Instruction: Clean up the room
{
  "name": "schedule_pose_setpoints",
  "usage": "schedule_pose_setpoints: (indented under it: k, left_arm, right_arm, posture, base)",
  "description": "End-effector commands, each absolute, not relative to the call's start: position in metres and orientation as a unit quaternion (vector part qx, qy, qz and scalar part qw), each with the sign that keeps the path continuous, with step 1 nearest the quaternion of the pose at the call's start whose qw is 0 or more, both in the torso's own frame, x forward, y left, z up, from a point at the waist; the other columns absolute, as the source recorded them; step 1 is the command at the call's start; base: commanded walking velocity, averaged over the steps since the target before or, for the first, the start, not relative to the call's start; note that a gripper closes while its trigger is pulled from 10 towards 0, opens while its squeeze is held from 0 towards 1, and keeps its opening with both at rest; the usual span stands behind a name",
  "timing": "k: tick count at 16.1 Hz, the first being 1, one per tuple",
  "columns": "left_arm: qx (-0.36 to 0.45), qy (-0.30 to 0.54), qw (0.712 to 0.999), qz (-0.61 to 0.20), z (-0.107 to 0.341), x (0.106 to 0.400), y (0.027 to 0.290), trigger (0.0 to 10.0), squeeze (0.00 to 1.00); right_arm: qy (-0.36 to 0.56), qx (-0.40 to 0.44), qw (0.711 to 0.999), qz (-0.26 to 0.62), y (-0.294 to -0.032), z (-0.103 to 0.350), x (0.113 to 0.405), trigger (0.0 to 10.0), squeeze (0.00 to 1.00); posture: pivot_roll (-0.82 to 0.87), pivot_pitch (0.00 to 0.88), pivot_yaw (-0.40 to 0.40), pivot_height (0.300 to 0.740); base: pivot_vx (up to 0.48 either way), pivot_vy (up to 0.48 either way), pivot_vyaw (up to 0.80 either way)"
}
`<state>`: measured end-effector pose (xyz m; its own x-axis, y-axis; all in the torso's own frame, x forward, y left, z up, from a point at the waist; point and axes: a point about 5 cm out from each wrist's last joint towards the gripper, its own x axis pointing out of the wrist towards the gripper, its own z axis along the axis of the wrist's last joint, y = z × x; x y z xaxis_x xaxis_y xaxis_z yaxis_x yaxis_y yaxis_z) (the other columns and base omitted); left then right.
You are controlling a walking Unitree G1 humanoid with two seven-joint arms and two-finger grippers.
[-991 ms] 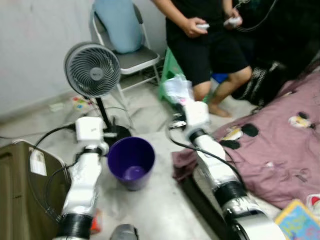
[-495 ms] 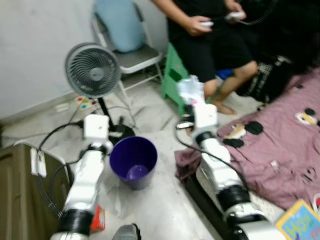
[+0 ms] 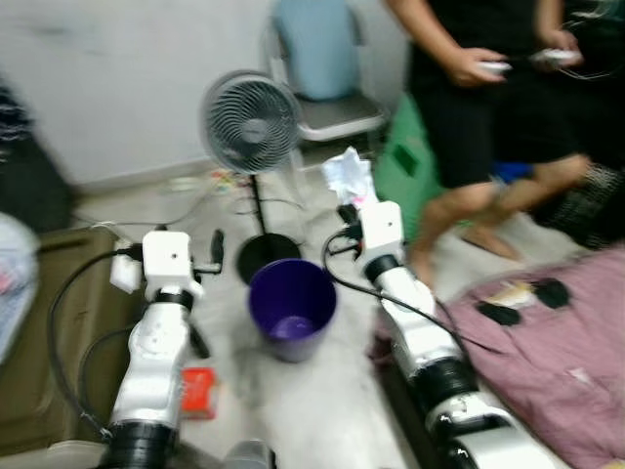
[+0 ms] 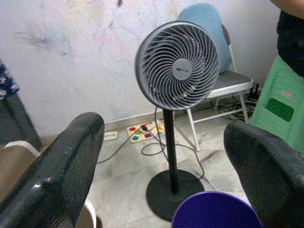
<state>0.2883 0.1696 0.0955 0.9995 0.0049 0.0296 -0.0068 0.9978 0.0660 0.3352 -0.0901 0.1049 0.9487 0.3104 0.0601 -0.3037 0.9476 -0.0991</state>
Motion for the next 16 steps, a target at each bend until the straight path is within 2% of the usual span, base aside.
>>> schedule_pose_setpoints:
  k: [1,10,16]
  left_arm:
    - [0.033,-0.016,0.999,-0.001,0.0974,0.2892,0.1687,10.0,0.0]
    - [0.012,-0.022,1.0,-0.006,0.0999,0.2861,0.1692,10.0,0.0]
    - [0.009,-0.023,1.0,-0.01,0.1008,0.2871,0.1683,10.0,0.0]
  right_arm:
    - [-0.039,-0.045,0.986,0.157,-0.0906,0.108,0.3372,10.0,0.0]
    - [-0.036,-0.045,0.985,0.164,-0.0884,0.108,0.3373,10.0,0.0]
    - [-0.04,-0.046,0.984,0.167,-0.0876,0.1094,0.3382,10.0,0.0]
  posture:
    - [0.05,0.0,0.0,0.74]
    - [0.06,0.0,-0.007,0.74]
    - [0.06,0.0,-0.009,0.74]
  base:
    - [0.0,0.0,0.0]
    - [0.0,0.0,0.05]
    - [0.308,0.0,0.0]
